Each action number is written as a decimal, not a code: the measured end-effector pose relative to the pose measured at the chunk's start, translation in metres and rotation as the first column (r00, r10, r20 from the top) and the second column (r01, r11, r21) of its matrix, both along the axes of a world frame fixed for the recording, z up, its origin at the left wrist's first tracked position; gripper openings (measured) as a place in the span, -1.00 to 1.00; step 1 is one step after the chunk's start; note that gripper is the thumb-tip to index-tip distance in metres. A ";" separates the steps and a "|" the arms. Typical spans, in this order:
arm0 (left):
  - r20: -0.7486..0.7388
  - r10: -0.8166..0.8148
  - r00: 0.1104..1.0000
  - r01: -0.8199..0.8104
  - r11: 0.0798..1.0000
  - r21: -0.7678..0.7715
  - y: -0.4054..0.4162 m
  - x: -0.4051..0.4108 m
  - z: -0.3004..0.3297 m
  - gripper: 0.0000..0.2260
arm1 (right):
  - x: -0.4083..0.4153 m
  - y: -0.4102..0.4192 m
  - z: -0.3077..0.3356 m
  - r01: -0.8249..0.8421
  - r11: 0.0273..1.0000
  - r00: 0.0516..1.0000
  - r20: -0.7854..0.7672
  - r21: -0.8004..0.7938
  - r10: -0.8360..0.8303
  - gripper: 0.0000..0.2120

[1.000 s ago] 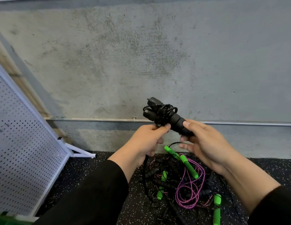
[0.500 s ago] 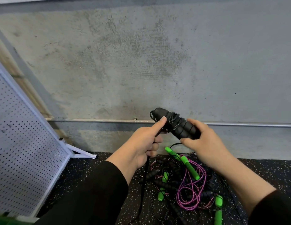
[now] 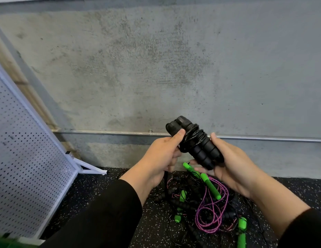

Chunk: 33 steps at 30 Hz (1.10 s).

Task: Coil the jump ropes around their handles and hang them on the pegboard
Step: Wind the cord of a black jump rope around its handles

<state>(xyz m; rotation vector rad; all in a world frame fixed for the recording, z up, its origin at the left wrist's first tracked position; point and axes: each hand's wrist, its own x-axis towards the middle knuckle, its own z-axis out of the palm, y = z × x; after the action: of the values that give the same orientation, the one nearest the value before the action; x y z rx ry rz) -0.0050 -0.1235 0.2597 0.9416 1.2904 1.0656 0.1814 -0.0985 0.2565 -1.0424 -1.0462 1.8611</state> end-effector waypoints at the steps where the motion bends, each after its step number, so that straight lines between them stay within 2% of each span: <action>1: -0.004 -0.014 1.000 0.014 1.000 0.014 0.000 0.000 0.001 -0.65 | 0.002 0.000 0.002 -0.064 0.995 0.996 -0.061 -0.073 0.059 -0.56; 3: -0.003 -0.018 1.000 0.019 1.000 0.016 -0.001 0.001 0.003 -0.66 | 0.005 -0.001 0.005 -0.198 0.974 0.976 -0.110 -0.112 0.186 -0.50; 6: -0.015 -0.022 1.000 0.022 1.000 -0.001 -0.002 0.002 0.003 -0.64 | 0.007 0.000 0.004 -0.232 0.967 0.970 -0.097 -0.105 0.222 -0.51; 10: -0.006 -0.013 1.000 0.013 0.999 -0.037 -0.001 0.004 0.006 -0.64 | 0.006 0.005 0.003 -0.096 0.994 0.995 0.004 0.046 0.096 -0.63; 13: -0.024 0.004 1.000 -0.006 0.996 -0.089 0.001 0.004 0.008 -0.51 | 0.005 0.010 0.001 0.024 0.982 0.991 0.128 0.185 -0.049 -0.75; 15: -0.052 -0.014 0.999 0.008 0.994 -0.106 0.001 0.004 0.008 -0.41 | 0.007 0.013 -0.001 0.070 0.958 0.960 0.242 0.276 -0.140 -0.76; 17: -0.070 -0.037 0.997 0.028 0.992 -0.126 0.000 0.004 0.008 -0.39 | 0.010 0.015 -0.003 0.069 0.939 0.927 0.328 0.336 -0.185 -0.70; 22: -0.071 -0.052 0.996 0.040 0.986 -0.161 0.001 0.006 0.005 -0.37 | 0.016 0.018 -0.003 -0.081 0.890 0.816 0.543 0.448 -0.199 -0.54; 28: -0.038 0.014 0.999 -0.020 0.986 -0.167 0.001 0.009 0.002 -0.35 | 0.004 0.012 -0.014 -0.309 0.758 0.720 0.662 0.574 -0.208 -0.43; 33: -0.023 0.076 0.997 -0.079 0.981 -0.175 0.001 0.011 -0.006 -0.45 | -0.002 0.007 -0.014 -0.497 0.603 0.534 0.768 0.624 -0.354 -0.31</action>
<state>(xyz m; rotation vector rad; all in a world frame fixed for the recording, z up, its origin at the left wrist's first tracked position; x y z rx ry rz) 0.0059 -0.1227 0.2536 0.7738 1.4199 0.9874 0.1794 -0.0917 0.2422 -1.2973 -2.2786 0.5225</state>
